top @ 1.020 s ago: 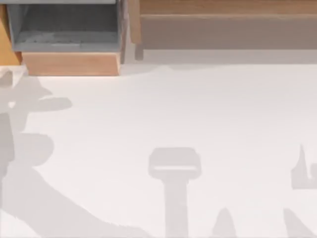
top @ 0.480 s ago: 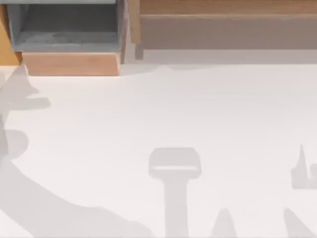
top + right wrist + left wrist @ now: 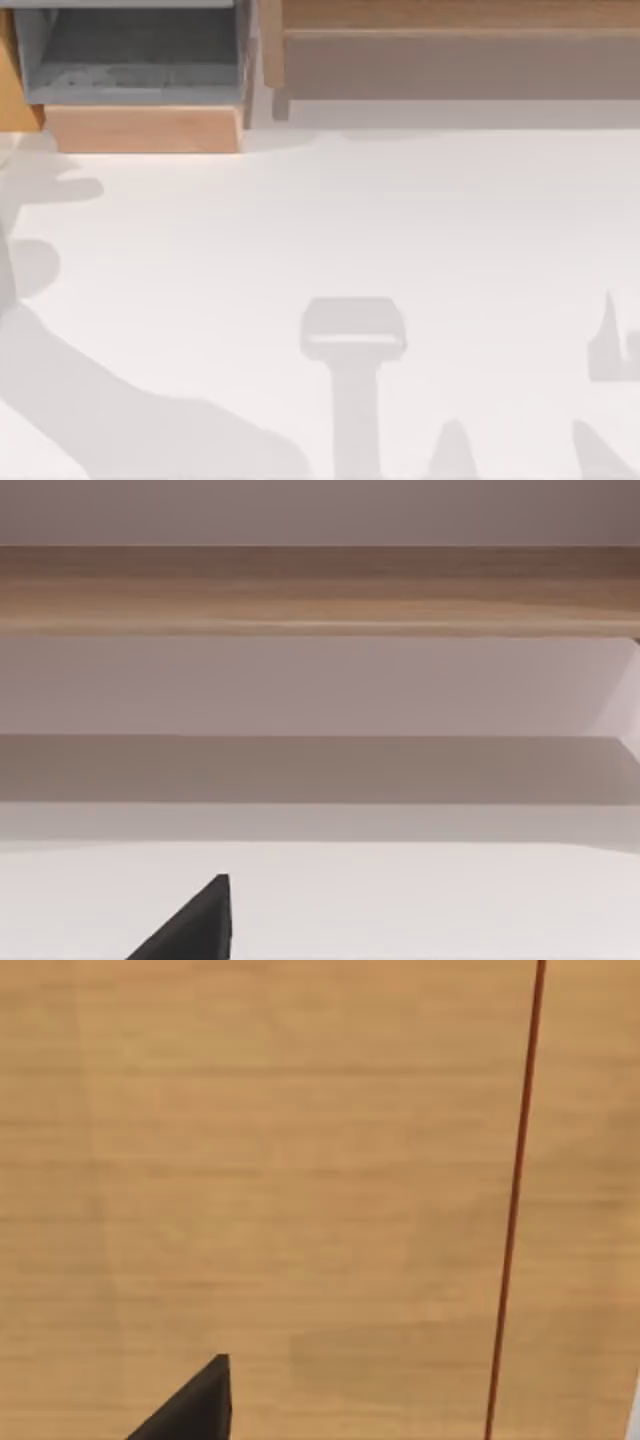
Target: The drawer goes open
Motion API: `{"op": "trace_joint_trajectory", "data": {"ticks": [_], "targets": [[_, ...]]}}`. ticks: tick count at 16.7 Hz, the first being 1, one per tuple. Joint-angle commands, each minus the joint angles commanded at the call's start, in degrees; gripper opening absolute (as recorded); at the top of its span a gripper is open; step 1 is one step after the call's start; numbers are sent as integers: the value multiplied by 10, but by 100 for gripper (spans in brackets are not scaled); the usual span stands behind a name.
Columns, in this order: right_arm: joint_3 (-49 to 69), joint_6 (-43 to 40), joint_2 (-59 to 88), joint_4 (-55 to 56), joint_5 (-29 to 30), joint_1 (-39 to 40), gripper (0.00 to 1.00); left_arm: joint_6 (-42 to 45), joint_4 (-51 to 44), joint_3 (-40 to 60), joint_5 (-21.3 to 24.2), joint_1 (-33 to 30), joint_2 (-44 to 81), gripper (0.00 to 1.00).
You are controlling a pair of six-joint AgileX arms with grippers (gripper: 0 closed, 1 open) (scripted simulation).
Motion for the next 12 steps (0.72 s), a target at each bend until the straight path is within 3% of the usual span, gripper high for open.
{"op": "trace_joint_trajectory", "data": {"ticks": [3,12], "targets": [[0,0,0,0,0,0,100,0,0,0,0,0,0,100],[0,0,0,0,0,0,100,0,0,0,0,0,0,32]]}}
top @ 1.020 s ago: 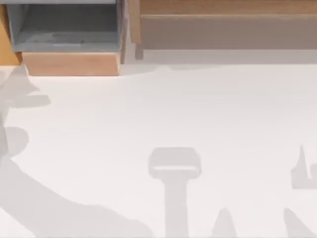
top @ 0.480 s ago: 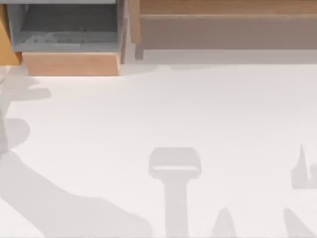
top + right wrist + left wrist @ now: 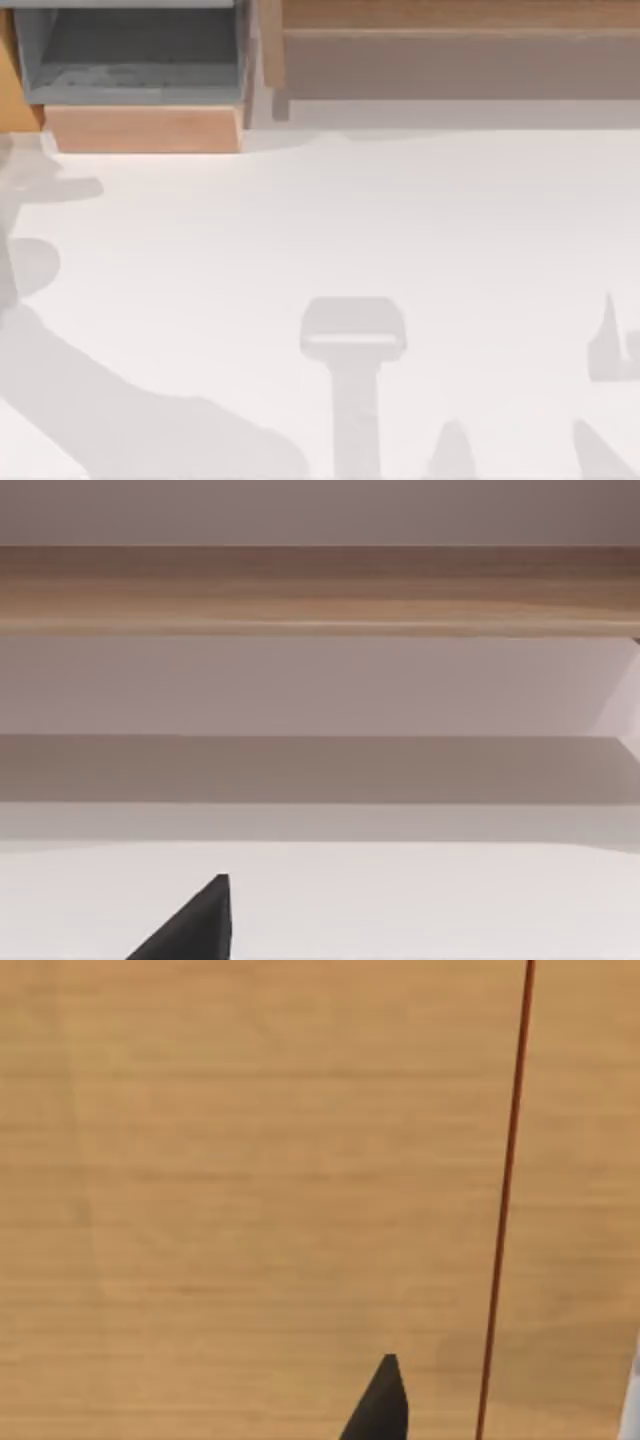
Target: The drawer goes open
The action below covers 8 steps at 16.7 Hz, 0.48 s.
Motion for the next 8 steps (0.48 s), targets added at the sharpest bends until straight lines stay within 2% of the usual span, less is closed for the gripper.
{"op": "trace_joint_trajectory", "data": {"ticks": [4,8], "targets": [[0,0,0,0,0,0,100,0,0,0,0,0,0,2],[0,0,0,0,0,0,100,0,0,0,0,0,0,0]]}}
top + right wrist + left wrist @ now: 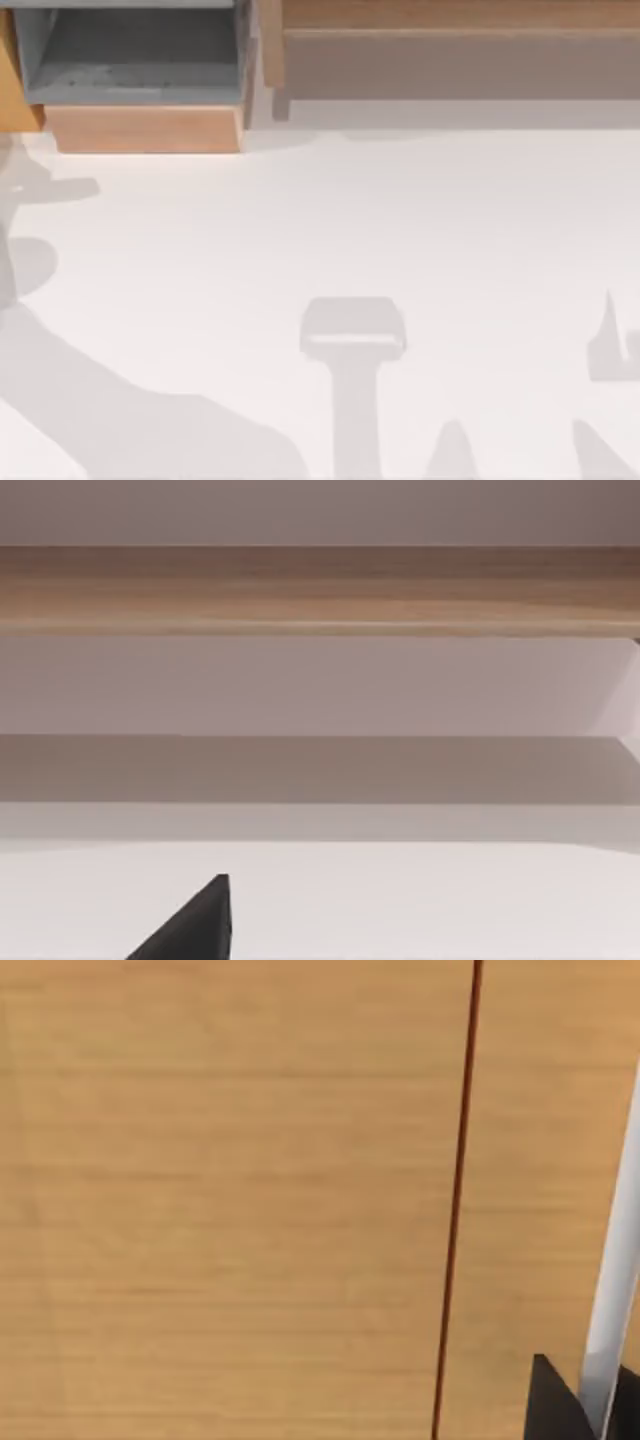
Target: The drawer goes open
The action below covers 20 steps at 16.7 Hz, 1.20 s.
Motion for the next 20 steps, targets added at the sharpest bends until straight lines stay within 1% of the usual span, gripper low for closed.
{"op": "trace_joint_trajectory", "data": {"ticks": [7,10,15,20], "targets": [[0,0,0,0,0,0,100,-4,-1,-10,1,6,1,0],[0,0,0,0,0,0,100,-5,24,-61,9,23,-21,0],[0,0,0,0,0,0,100,-1,75,-153,37,41,-64,0],[0,0,0,0,0,0,100,-1,77,-157,38,41,-64,0]]}}
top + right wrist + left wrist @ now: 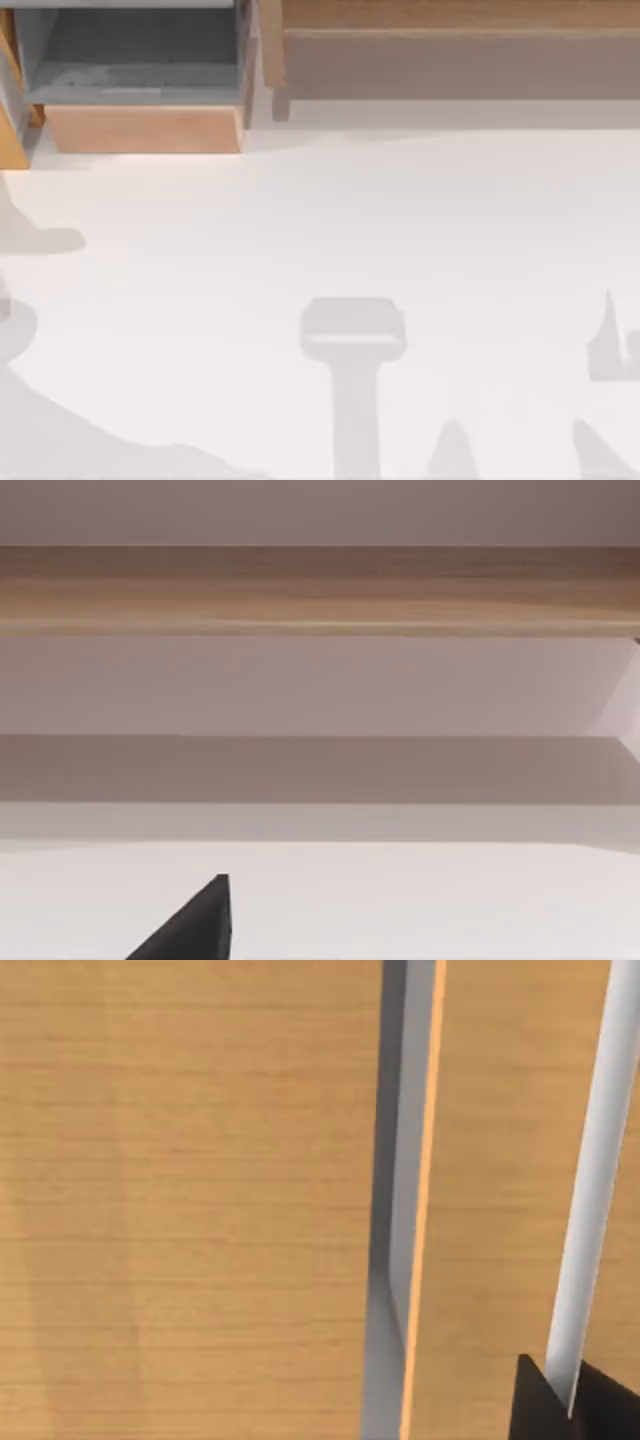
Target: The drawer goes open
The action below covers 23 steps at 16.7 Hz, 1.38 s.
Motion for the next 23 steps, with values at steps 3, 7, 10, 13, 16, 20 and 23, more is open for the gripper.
{"op": "trace_joint_trajectory", "data": {"ticks": [3,7,10,13,16,20,23], "targets": [[0,0,0,0,0,0,100,0,17,-22,12,11,-15,0],[0,0,0,0,0,0,100,2,46,-92,31,33,-37,0],[0,0,0,0,0,0,100,2,73,-136,49,51,-57,0],[0,0,0,0,0,0,100,3,77,-140,53,54,-61,0],[0,0,0,0,0,0,100,4,82,-146,56,56,-63,0],[0,0,0,0,0,0,100,5,116,-207,91,91,-86,0],[0,0,0,0,0,0,100,7,142,-251,118,117,-103,0]]}}
